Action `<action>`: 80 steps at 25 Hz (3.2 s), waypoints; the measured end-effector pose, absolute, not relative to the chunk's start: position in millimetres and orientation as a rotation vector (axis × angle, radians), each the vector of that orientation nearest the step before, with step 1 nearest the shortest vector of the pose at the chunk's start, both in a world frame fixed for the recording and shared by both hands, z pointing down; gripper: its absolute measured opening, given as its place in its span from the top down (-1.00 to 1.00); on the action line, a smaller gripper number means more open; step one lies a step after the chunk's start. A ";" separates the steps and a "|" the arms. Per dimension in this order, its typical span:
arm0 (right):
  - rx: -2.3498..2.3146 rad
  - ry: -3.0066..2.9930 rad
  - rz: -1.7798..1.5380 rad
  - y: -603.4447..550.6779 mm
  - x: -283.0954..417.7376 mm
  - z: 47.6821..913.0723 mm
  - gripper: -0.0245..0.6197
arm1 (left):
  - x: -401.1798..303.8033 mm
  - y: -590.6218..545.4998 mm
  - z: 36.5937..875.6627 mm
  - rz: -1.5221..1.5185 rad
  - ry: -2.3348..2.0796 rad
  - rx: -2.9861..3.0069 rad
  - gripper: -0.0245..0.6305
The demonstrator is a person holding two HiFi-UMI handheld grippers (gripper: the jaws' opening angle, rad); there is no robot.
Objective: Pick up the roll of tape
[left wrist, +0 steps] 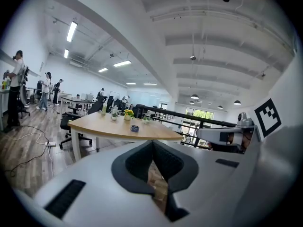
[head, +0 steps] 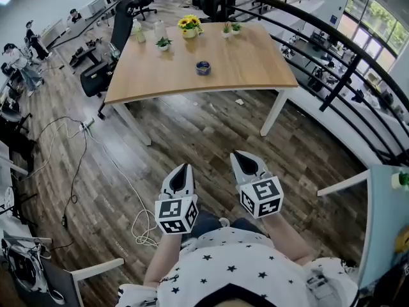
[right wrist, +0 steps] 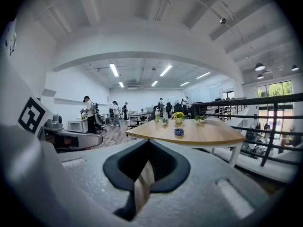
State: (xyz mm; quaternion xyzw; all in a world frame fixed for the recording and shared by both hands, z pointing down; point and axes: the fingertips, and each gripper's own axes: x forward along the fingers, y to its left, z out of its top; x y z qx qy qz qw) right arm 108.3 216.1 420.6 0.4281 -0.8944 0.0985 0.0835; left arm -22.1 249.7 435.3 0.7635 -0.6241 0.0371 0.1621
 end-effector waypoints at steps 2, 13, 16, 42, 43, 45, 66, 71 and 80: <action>1.283 -2.666 0.295 214.5 110.2 422.1 0.90 | -20.3 248.7 436.4 0.104 -1.781 2.175 0.92; 1.259 -2.638 0.297 202.5 121.2 433.4 0.84 | -7.7 236.2 442.4 0.125 -1.753 2.188 0.69; 1.259 -2.635 0.306 197.1 123.0 435.4 0.78 | -3.6 231.0 442.9 0.126 -1.734 2.200 0.61; 1.219 -2.614 0.296 73.1 91.2 446.5 0.32 | -29.2 103.5 446.0 0.110 -1.720 2.237 0.33; 1.221 -2.612 0.297 63.8 89.0 446.7 0.32 | -31.7 94.9 446.4 0.110 -1.717 2.237 0.33; 1.226 -2.608 0.301 45.4 84.2 445.9 0.32 | -36.7 77.7 445.8 0.109 -1.713 2.236 0.33; 1.266 -2.598 0.335 -123.4 11.8 429.3 0.32 | -108.5 -93.7 431.3 0.109 -1.662 2.254 0.33; 1.277 -2.586 0.334 -153.5 -0.1 430.7 0.31 | -119.9 -125.2 432.2 0.109 -1.640 2.267 0.33; 1.285 -2.577 0.338 -198.8 -17.4 432.8 0.32 | -135.8 -172.6 436.4 0.134 -1.621 2.277 0.33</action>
